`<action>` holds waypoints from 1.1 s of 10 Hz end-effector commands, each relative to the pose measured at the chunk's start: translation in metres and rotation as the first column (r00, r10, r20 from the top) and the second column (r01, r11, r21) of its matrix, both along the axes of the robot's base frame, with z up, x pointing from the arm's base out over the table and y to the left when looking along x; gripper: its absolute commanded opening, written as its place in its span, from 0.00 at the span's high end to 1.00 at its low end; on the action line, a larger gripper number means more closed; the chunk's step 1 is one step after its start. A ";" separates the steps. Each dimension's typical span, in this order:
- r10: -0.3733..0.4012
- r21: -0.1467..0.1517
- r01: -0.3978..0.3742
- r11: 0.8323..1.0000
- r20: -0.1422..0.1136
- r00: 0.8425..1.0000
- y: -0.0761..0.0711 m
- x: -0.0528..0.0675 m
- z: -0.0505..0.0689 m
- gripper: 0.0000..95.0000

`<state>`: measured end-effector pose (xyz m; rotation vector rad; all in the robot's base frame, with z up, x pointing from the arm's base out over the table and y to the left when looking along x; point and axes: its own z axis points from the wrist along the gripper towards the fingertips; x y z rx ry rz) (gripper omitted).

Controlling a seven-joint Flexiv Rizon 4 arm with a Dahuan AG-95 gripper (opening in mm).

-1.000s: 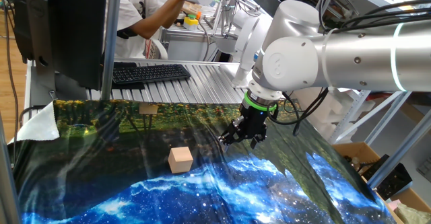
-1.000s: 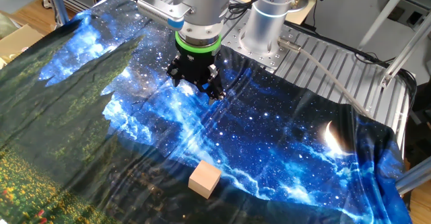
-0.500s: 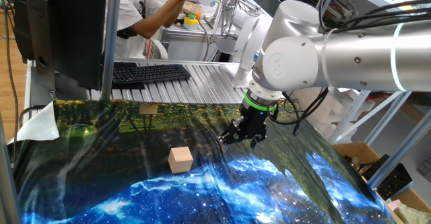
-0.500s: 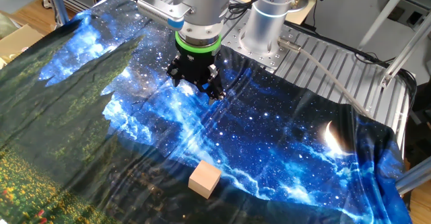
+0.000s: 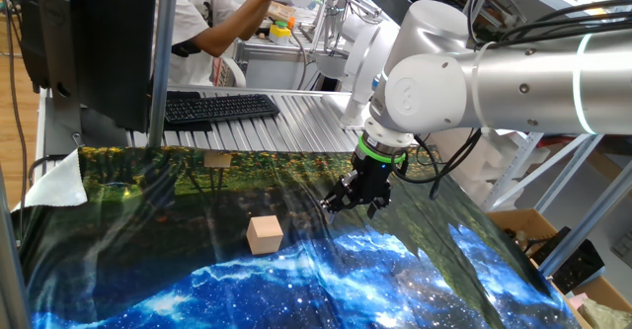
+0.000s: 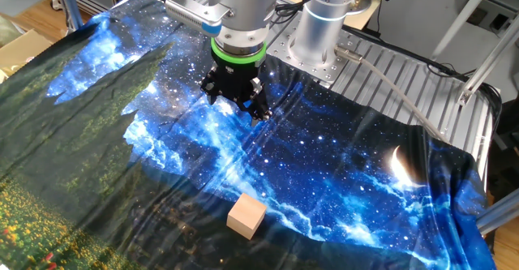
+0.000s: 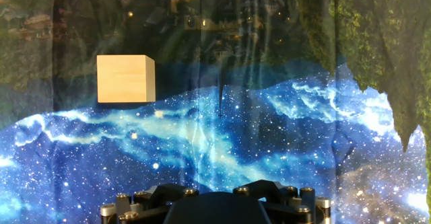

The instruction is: Approach and touch the side of the small block

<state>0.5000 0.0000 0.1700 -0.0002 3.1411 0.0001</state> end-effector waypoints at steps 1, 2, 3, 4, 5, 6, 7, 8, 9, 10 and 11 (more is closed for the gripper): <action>0.000 0.032 0.000 0.999 0.003 1.000 0.000 0.000 0.000 1.00; -0.009 0.066 0.009 0.998 -0.008 1.000 -0.001 0.001 0.001 1.00; -0.004 0.064 0.004 0.998 -0.008 1.000 -0.002 0.002 0.001 1.00; 0.001 0.048 -0.001 0.999 -0.007 1.000 -0.003 0.002 0.001 1.00; 0.003 0.044 -0.003 0.999 -0.008 1.000 -0.003 0.002 0.001 1.00; -0.002 0.040 0.002 0.999 -0.010 1.000 -0.003 0.002 0.001 1.00; -0.004 0.039 0.004 0.999 -0.012 1.000 -0.003 0.002 0.001 1.00; -0.004 0.037 0.004 0.999 -0.011 1.000 -0.004 0.003 0.001 1.00; -0.007 0.033 0.007 0.999 -0.011 1.000 -0.004 0.003 0.001 1.00; -0.012 0.029 0.012 1.000 -0.012 1.000 -0.004 0.003 0.002 1.00; -0.011 0.030 0.011 0.999 -0.010 1.000 -0.005 0.004 0.002 1.00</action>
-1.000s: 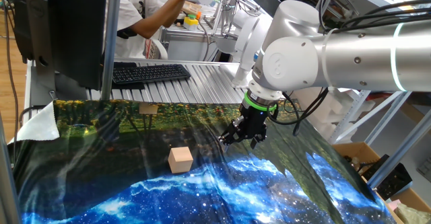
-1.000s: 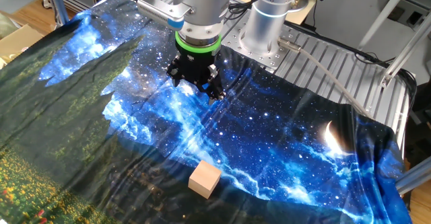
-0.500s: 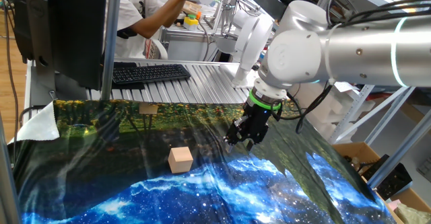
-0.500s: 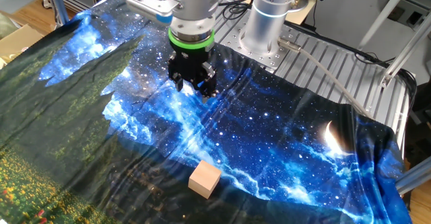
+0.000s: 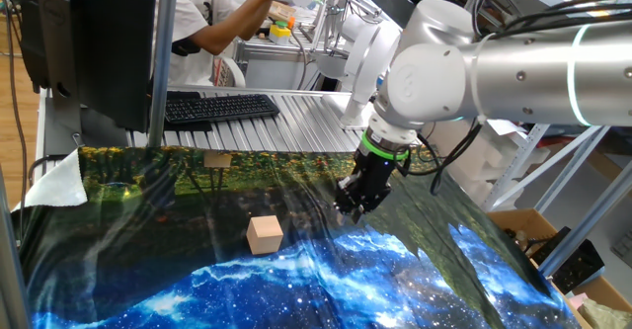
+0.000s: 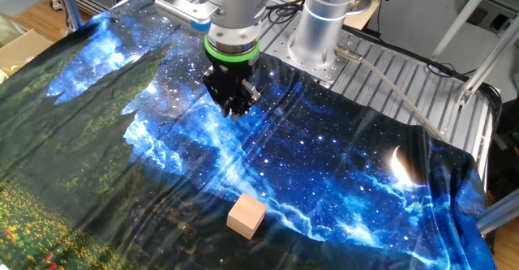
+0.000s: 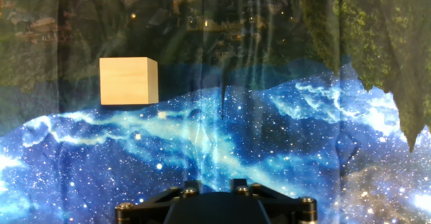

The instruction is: Approach and touch the side of the small block

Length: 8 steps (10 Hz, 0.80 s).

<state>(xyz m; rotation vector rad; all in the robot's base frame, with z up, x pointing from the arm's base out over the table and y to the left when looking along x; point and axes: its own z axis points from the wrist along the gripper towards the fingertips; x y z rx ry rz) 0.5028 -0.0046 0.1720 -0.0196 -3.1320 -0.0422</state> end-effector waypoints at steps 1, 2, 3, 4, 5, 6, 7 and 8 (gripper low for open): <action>0.005 0.007 -0.005 1.000 0.000 1.000 -0.002 0.002 0.000 1.00; 0.005 0.011 -0.005 1.000 -0.001 1.000 -0.002 0.002 0.000 1.00; 0.005 0.009 -0.005 1.000 0.000 1.000 -0.002 0.002 0.000 1.00; 0.005 0.009 -0.005 1.000 -0.001 1.000 -0.002 0.003 0.000 1.00; 0.005 0.007 -0.005 1.000 -0.002 1.000 -0.002 0.003 0.000 1.00; 0.004 0.008 -0.004 1.000 -0.002 1.000 -0.002 0.003 0.000 1.00; 0.002 0.009 -0.002 1.000 -0.002 1.000 -0.002 0.002 0.000 1.00; 0.005 0.004 -0.005 1.000 -0.002 1.000 -0.002 0.002 0.000 1.00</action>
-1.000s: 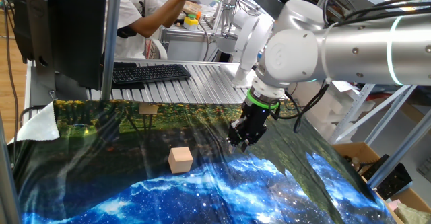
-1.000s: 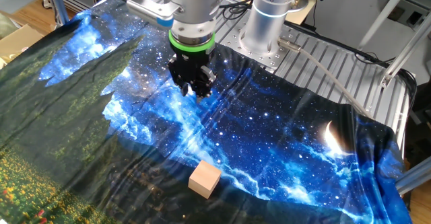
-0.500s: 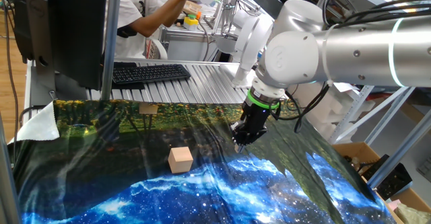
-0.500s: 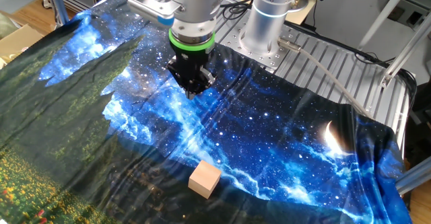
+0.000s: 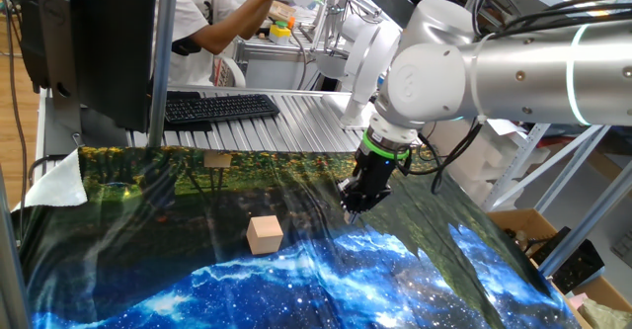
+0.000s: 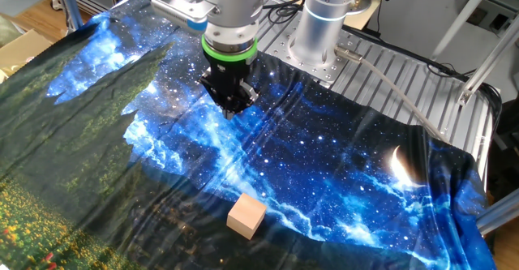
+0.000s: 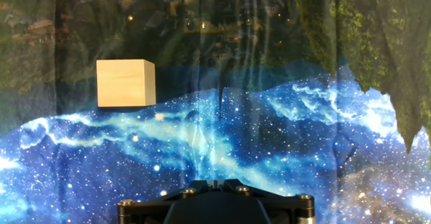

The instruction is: Approach and touch the side of the small block

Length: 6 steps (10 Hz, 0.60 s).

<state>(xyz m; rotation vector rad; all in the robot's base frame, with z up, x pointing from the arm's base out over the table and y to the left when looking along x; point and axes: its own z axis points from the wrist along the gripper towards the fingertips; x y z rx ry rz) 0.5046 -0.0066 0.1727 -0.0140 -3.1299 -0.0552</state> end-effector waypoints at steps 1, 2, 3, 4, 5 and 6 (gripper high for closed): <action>0.004 -0.006 -0.004 1.000 0.001 1.000 -0.001 0.001 0.000 1.00; 0.006 -0.009 -0.006 1.000 0.001 1.000 -0.001 0.001 0.000 1.00; 0.004 -0.006 -0.004 1.000 0.002 1.000 0.000 0.001 -0.001 1.00; 0.003 -0.008 -0.003 1.000 0.001 1.000 0.001 0.000 -0.001 1.00; 0.001 -0.006 -0.001 1.000 0.001 1.000 0.002 -0.001 -0.003 1.00; 0.002 -0.010 -0.002 1.000 0.002 1.000 0.002 0.000 -0.007 1.00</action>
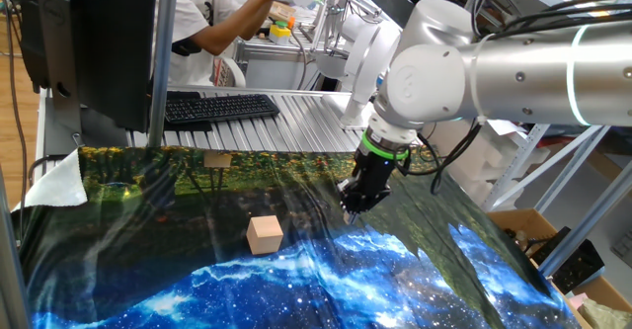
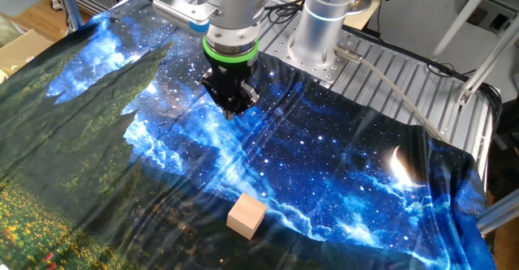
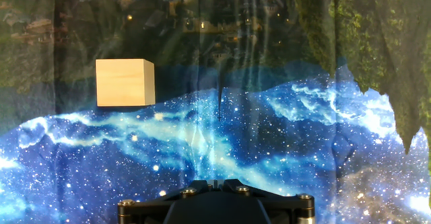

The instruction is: Approach and touch the side of the small block

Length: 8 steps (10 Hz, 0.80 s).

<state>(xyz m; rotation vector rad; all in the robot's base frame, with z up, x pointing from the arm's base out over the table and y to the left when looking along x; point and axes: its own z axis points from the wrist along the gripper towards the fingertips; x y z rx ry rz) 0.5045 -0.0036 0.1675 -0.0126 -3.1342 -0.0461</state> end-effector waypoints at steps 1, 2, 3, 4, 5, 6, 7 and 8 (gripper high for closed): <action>0.003 -0.001 -0.003 1.000 0.001 1.000 -0.001 0.002 -0.008 1.00; 0.003 -0.002 -0.003 1.000 0.001 1.000 -0.001 0.003 -0.011 1.00; 0.004 -0.003 -0.004 1.000 -0.002 1.000 -0.002 0.004 -0.015 1.00; 0.001 -0.001 -0.001 1.000 0.002 1.000 -0.002 0.005 -0.021 1.00; -0.003 -0.003 0.003 1.000 0.002 1.000 -0.002 0.008 -0.031 1.00; -0.006 -0.001 0.006 1.000 0.005 1.000 -0.001 0.009 -0.036 1.00; -0.015 -0.002 0.015 1.000 0.006 1.000 0.002 0.013 -0.046 1.00; -0.022 -0.005 0.022 1.000 0.006 1.000 0.006 0.017 -0.051 1.00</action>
